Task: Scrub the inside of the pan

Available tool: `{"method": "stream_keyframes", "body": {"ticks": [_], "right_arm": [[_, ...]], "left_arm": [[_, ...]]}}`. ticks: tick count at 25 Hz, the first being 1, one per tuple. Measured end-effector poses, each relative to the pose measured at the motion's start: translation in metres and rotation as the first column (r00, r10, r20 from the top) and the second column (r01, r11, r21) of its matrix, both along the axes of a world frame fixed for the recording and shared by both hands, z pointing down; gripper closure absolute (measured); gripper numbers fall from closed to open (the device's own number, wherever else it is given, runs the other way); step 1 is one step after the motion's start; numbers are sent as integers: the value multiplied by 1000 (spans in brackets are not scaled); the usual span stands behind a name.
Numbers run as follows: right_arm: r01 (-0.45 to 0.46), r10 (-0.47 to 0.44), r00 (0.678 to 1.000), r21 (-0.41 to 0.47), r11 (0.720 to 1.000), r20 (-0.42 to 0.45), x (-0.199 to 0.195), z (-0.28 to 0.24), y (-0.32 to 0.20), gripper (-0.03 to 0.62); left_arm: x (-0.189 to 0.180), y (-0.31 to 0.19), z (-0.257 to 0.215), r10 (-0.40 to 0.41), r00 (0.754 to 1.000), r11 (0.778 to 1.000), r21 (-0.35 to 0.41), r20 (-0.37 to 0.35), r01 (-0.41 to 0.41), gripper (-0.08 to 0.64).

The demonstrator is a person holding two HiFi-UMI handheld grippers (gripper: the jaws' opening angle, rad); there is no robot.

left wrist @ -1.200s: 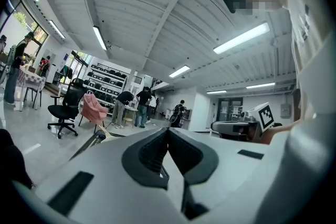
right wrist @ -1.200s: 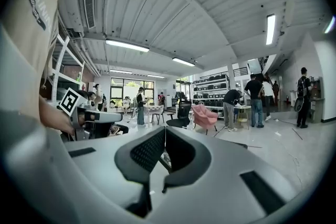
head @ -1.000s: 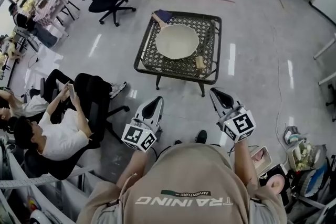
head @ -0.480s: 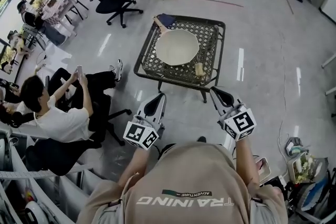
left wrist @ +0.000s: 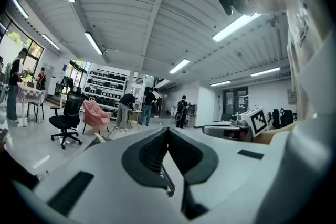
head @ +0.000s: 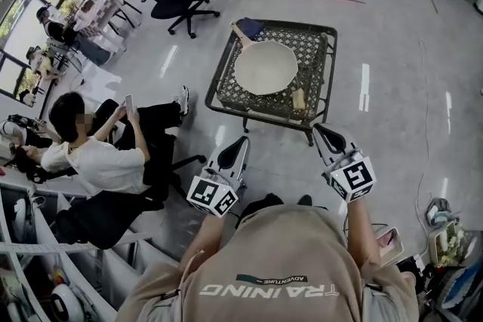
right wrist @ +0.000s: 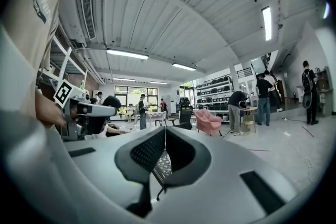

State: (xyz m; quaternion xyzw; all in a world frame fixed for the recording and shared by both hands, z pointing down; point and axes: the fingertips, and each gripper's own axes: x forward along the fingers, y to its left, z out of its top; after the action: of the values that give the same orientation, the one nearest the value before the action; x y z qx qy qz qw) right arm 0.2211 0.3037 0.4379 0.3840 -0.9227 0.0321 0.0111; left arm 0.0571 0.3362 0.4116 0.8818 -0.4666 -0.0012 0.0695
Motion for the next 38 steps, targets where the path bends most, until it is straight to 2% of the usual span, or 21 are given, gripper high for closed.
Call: {"method": "stream_keyframes", "body": {"ticks": [6, 12, 18, 21, 28, 38], "right_arm": [[-38, 39, 998, -30, 999, 46, -14, -1, -17, 574], [-37, 37, 999, 4, 999, -17, -34, -18, -25, 574], [-37, 37, 999, -11, 999, -3, -63, -10, -36, 574], [-55, 55, 998, -3, 998, -28, -73, -11, -41, 574], [-120, 119, 992, -18, 993, -30, -92, -8, -55, 574], [-82, 77, 992, -47, 996, -97, -112, 2, -69, 574]], "left_arm": [[-16, -17, 3, 26, 1000, 999, -21, -8, -26, 543], [-32, -41, -5, 47, 998, 999, 5, -40, -47, 543], [-39, -59, 3, 93, 993, 996, 4, -71, -93, 542], [-43, -65, 3, 116, 991, 993, 20, -73, -115, 542], [-58, -71, 17, 185, 980, 982, -11, -80, -186, 541], [-84, -99, 31, 155, 983, 987, -33, -97, -159, 542]]}}
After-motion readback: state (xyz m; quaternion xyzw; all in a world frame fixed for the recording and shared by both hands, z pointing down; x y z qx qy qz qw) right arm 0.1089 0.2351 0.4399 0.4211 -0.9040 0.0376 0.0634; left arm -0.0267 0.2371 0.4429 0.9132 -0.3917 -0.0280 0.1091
